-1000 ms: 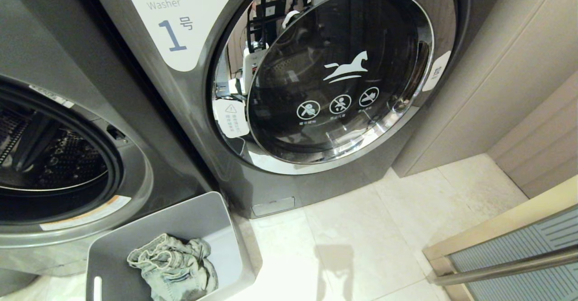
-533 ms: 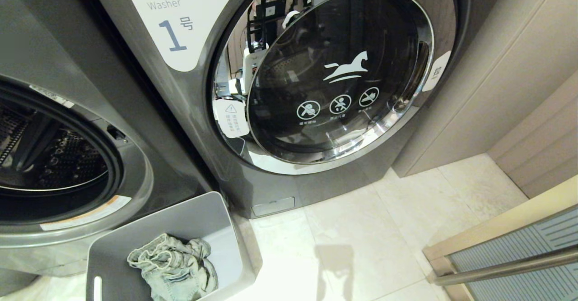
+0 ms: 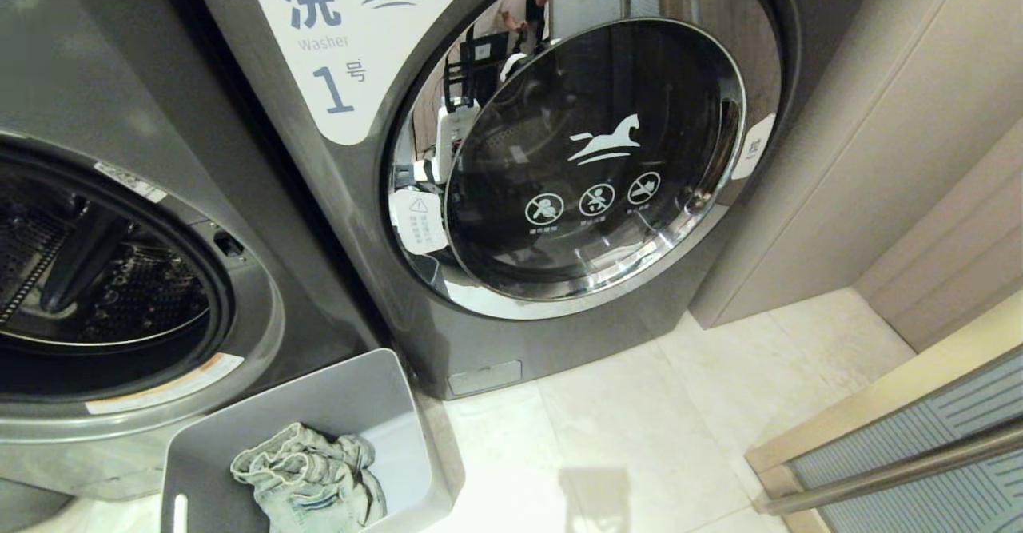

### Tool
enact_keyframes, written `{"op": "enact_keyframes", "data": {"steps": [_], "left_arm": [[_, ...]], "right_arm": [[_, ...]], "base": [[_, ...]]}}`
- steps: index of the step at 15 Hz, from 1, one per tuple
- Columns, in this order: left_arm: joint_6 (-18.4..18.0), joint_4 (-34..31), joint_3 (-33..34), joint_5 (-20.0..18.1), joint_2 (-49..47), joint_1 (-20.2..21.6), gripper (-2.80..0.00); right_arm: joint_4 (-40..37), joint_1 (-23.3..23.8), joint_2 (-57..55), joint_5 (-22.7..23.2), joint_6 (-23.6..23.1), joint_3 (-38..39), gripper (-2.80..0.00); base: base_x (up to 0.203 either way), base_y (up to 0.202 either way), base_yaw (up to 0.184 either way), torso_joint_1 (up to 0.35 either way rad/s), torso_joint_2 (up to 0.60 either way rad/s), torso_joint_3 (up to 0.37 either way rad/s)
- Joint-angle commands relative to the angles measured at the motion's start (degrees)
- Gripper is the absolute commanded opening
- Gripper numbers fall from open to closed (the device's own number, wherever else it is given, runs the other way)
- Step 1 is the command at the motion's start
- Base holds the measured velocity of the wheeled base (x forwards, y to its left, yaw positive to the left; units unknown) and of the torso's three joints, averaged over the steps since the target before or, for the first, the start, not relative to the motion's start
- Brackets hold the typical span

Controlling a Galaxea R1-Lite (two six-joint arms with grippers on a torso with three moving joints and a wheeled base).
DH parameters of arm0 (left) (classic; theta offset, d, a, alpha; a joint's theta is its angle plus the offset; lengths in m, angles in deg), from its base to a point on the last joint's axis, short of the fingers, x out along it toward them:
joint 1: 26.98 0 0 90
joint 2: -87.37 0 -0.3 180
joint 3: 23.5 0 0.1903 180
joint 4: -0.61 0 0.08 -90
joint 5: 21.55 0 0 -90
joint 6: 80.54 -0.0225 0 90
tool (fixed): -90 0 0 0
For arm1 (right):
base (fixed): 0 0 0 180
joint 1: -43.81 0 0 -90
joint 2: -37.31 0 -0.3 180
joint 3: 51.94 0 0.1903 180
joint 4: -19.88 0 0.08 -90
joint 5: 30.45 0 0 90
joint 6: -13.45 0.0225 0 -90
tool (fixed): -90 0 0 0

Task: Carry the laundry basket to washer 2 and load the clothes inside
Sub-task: Open the lid of the washing machine

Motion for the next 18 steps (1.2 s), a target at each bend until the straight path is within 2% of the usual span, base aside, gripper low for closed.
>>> {"op": "enact_keyframes", "data": {"steps": [1,11,18], "left_arm": [[-0.11,0.0,0.0,-0.01,0.07,0.0,-2.8],[0.15,0.0,0.0,0.08,0.16,0.0,-2.8],[0.15,0.0,0.0,0.08,0.16,0.0,-2.8]], "right_arm": [[0.12,-0.02,-0.07,0.05,-0.04,2.29,-2.8],[0.12,-0.02,0.0,0.05,-0.22,2.29,-2.8],[0.12,-0.02,0.0,0.14,-0.22,2.29,-2.8]], "base": [[0.0,0.0,0.0,-0.005,0.0,0.195],[0.0,0.0,0.0,0.003,0.0,0.199],[0.0,0.0,0.0,0.003,0.0,0.033]]}}
